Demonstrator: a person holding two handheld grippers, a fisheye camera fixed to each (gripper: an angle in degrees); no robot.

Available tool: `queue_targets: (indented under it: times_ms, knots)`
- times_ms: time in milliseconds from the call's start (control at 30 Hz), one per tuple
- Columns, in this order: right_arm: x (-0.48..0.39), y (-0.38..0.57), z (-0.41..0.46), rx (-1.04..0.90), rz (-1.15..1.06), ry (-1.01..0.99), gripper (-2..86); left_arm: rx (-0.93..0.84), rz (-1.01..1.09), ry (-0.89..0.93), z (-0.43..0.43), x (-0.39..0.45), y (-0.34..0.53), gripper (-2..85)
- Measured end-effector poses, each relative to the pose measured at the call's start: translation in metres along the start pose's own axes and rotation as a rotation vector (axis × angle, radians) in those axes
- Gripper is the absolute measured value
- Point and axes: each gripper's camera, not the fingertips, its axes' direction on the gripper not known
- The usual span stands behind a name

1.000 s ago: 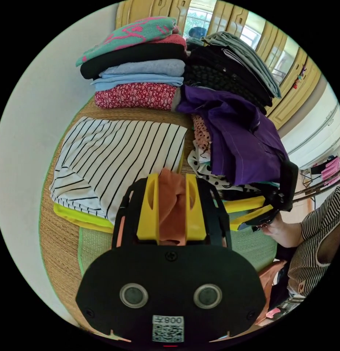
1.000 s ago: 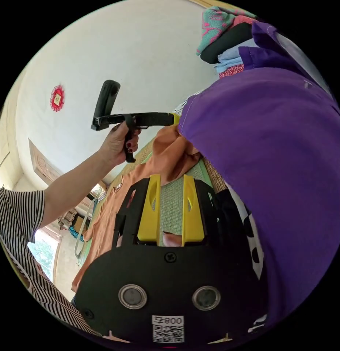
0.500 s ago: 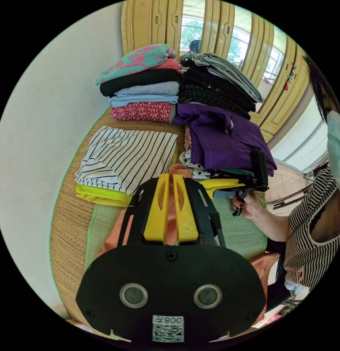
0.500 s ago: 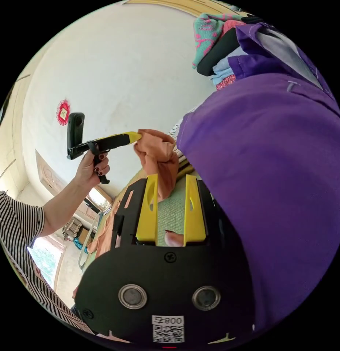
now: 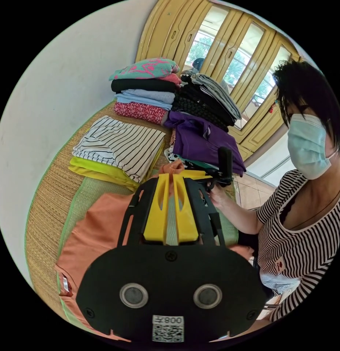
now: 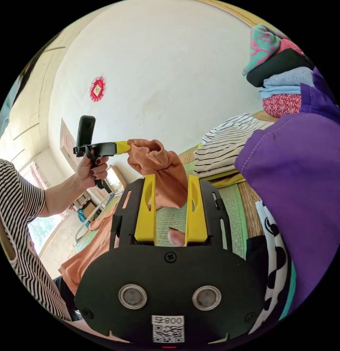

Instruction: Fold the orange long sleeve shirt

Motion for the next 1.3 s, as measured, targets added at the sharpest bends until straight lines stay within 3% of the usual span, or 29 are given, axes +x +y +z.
queue_targets:
  times_ms: [400,867,1300]
  knots:
    - [-0.064,0.018,0.069,-0.106,-0.132,-0.153,3.0,0.056,-0.125,-0.011,-0.064,-0.029,0.086,2.0]
    - [-0.17,0.045,0.145,-0.179,-0.288,-0.197,1.9,0.241,-0.284,-0.007,-0.162,-0.075,0.226,1.9]
    - [-0.325,0.079,0.308,-0.367,-0.414,-0.34,1.9,0.332,-0.485,-0.177,-0.28,-0.124,0.4,1.9]
